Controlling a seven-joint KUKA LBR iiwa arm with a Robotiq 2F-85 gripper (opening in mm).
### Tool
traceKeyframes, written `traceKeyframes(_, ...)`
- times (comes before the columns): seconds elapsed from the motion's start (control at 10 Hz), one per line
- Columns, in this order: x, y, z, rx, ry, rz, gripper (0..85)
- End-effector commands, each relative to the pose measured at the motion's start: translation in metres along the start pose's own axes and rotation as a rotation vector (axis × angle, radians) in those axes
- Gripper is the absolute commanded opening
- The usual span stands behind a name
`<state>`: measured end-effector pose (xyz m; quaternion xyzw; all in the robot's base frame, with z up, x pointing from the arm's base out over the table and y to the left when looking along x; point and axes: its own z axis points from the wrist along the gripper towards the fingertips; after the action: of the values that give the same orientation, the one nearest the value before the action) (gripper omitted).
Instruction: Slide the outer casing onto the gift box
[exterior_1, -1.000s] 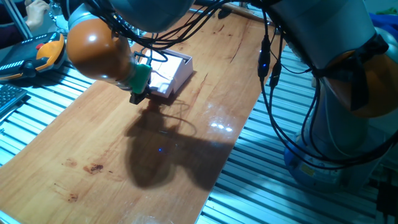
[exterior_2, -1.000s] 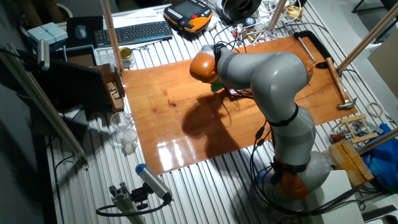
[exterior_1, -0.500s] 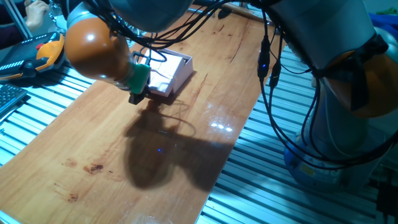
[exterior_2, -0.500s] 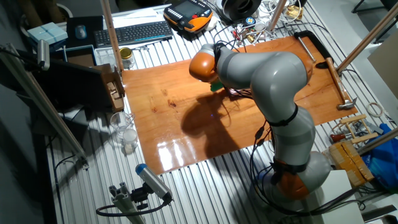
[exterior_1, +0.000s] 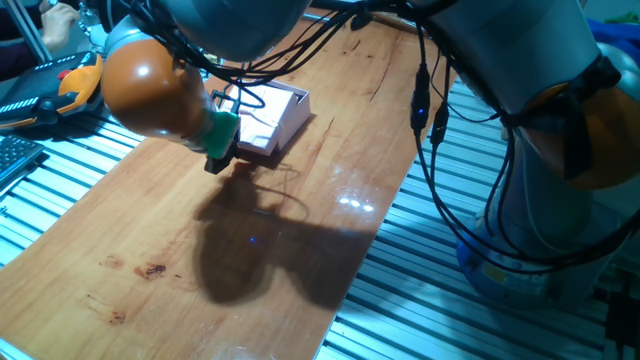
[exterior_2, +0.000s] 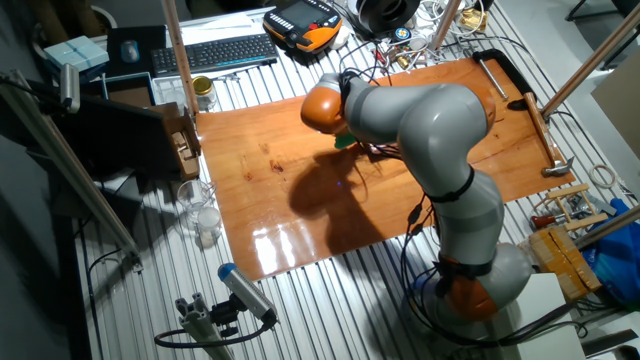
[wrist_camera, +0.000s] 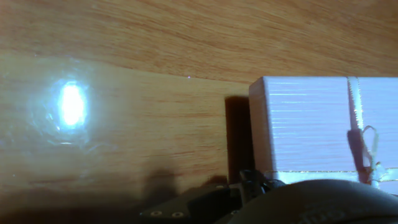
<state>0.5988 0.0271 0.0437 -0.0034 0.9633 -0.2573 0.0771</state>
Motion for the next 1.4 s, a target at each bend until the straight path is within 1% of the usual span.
traceKeyframes(0.0,-0.001,0.000,0.000,0.003,0.007,0.024,0.0)
traceKeyframes(0.1,-0.003,-0.002,-0.002,-0.007,0.012,0.043,0.0)
traceKeyframes(0.3,-0.006,-0.006,-0.004,-0.004,0.012,0.063,0.0)
traceKeyframes(0.4,-0.006,-0.007,-0.004,-0.008,0.012,0.076,0.0)
traceKeyframes(0.8,-0.011,-0.017,-0.007,0.000,-0.001,0.068,0.0)
traceKeyframes(1.3,-0.012,-0.024,-0.011,0.006,-0.003,0.063,0.0)
